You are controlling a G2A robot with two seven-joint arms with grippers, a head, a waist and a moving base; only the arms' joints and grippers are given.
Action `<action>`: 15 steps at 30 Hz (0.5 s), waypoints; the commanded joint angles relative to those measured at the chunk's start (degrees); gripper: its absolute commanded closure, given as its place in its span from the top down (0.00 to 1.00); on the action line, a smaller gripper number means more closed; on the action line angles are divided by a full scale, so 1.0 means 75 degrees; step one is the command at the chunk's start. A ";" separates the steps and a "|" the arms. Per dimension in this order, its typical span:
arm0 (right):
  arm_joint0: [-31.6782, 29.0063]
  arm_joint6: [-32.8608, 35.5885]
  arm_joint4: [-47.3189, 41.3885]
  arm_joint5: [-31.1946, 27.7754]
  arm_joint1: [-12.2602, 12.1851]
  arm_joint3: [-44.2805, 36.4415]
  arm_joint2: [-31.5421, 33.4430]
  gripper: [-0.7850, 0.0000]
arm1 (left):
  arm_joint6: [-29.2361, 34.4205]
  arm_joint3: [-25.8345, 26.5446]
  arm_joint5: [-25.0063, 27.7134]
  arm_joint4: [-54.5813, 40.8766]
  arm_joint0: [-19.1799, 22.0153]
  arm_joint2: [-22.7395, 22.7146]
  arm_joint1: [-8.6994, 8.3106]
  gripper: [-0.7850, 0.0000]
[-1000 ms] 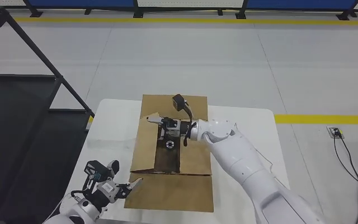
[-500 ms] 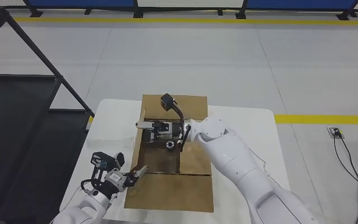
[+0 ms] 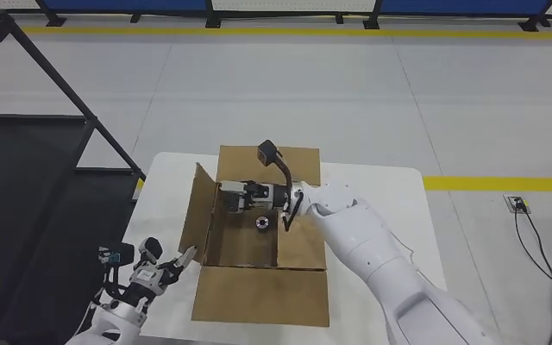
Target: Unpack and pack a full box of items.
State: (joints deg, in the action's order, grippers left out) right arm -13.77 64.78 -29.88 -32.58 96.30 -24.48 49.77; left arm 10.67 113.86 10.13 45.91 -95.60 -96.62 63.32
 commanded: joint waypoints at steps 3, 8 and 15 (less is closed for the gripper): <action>-0.0064 -0.0017 -0.0080 -0.0174 -0.0133 0.0031 0.0259 1.00 | 0.0016 -0.0129 -0.0017 -0.0110 -0.0091 -0.0192 0.0003 1.00; -0.0202 -0.0005 -0.0089 -0.0322 -0.0329 -0.0041 0.0568 1.00 | 0.0051 -0.0290 -0.0006 -0.0161 -0.0172 -0.0312 0.0009 1.00; -0.0503 -0.0003 0.0024 -0.0374 -0.0592 -0.0457 0.0928 1.00 | 0.0134 -0.0512 0.0040 -0.0278 -0.0181 -0.0338 0.0024 1.00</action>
State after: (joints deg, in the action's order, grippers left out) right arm -17.30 64.84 -29.87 -35.57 92.03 -27.50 56.52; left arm 11.63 110.13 10.40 43.91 -96.99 -99.07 63.50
